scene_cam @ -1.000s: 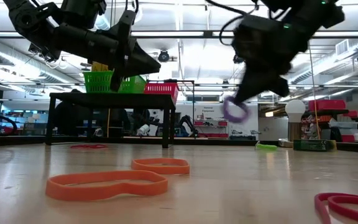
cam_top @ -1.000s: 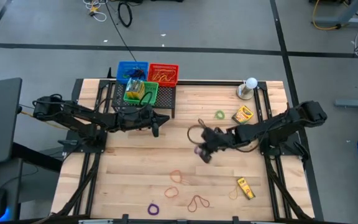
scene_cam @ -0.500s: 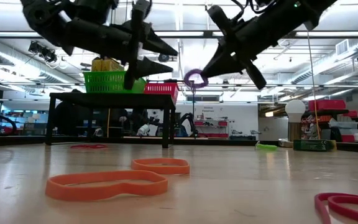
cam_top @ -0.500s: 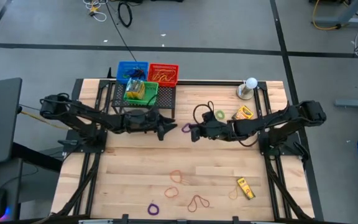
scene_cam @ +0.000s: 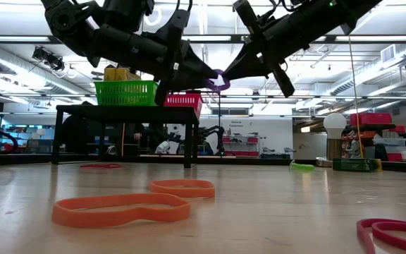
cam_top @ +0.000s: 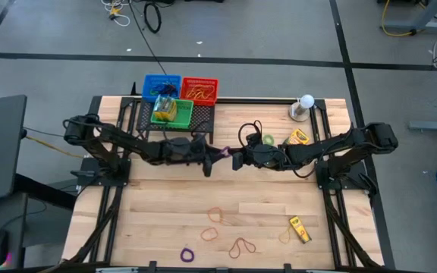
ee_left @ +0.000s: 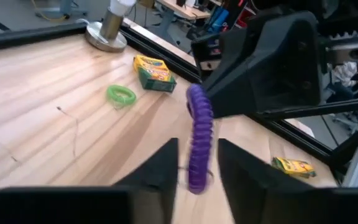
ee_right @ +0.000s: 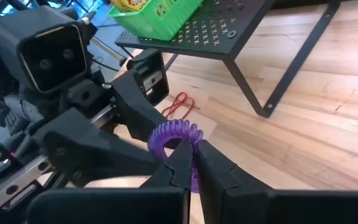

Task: Pick & Place Office Desk Supplies
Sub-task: Put the violet spring keychain into the blue bin, then put the orange rubber band into the red bin

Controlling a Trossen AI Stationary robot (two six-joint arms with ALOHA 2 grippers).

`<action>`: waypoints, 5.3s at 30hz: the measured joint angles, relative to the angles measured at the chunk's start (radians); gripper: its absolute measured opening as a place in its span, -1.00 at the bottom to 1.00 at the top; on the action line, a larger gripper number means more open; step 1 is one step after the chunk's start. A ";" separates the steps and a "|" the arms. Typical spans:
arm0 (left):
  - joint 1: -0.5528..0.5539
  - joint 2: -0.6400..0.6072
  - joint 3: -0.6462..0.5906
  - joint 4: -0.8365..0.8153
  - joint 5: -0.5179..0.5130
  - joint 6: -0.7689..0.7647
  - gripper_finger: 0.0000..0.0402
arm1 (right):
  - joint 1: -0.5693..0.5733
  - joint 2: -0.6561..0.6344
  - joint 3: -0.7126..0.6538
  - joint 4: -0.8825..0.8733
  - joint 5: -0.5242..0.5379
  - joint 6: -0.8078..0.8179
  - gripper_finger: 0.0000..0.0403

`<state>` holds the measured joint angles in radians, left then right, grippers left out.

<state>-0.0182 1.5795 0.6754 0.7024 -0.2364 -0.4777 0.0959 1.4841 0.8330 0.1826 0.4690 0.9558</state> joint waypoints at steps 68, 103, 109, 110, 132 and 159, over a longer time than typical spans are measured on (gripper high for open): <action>1.067 -0.458 0.305 -1.165 0.218 0.052 -0.80 | -0.011 0.000 0.000 0.000 0.008 -0.283 -0.96; 0.423 -0.650 0.306 -1.017 -0.030 0.403 -0.88 | -0.011 -0.105 -0.001 -0.103 -0.028 -0.539 -0.96; 0.231 -0.532 0.306 -1.005 -0.045 0.404 -0.92 | -0.008 -0.235 -0.031 -0.193 -0.032 -0.651 -0.96; 0.203 -0.505 0.306 -0.991 -0.045 0.403 -0.92 | -0.008 -0.252 -0.046 -0.197 -0.034 -0.667 -0.96; -0.089 -0.151 0.305 -0.872 0.041 0.231 -0.91 | -0.008 -0.524 -0.285 -0.195 -0.108 -0.578 -0.83; -0.311 0.014 0.306 -1.023 -0.007 -0.210 -0.92 | -0.007 -0.523 -0.285 -0.195 -0.109 -0.576 -0.83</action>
<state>-0.3294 1.5939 0.9810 -0.3206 -0.2436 -0.6880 0.0887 0.9615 0.5484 -0.0123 0.3603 0.3798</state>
